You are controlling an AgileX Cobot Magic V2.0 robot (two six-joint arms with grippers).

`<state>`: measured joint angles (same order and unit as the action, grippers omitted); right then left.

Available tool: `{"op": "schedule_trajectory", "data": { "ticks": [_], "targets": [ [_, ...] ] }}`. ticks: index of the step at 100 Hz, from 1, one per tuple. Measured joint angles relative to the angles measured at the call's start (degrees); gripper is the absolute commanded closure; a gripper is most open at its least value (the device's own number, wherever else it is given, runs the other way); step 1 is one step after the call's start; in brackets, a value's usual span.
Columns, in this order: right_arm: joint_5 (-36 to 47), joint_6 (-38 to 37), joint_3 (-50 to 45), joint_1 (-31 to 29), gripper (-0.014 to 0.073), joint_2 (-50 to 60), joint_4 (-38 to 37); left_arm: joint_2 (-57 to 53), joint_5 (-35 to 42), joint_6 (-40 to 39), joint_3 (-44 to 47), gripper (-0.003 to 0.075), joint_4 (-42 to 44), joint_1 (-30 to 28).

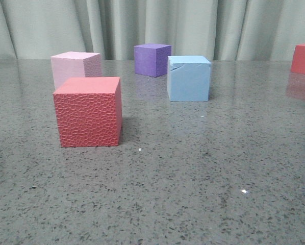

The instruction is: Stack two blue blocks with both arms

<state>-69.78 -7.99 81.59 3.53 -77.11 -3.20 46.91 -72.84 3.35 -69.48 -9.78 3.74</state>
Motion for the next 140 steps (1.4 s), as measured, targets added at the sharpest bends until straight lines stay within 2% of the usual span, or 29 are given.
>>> {"op": "schedule_trajectory", "data": {
  "ticks": [35,70,106,140],
  "targets": [
    [2.4,0.1,-14.7,0.0,-0.0053,15.6,-1.1,0.0,0.0,0.0,0.0,0.0080,0.0,0.0],
    [2.4,0.2,-21.7,0.0,-0.0053,28.8,-3.0,0.0,0.0,0.0,0.0,0.0080,0.0,0.0],
    [2.2,0.4,-21.8,0.0,-0.0053,30.4,-3.2,0.0,0.0,0.0,0.0,0.0080,0.1,0.0],
    [2.2,0.5,-21.8,0.0,-0.0053,30.4,-3.2,3.8,2.0,-3.7,0.0,0.0079,7.6,0.0]
  ]
}}
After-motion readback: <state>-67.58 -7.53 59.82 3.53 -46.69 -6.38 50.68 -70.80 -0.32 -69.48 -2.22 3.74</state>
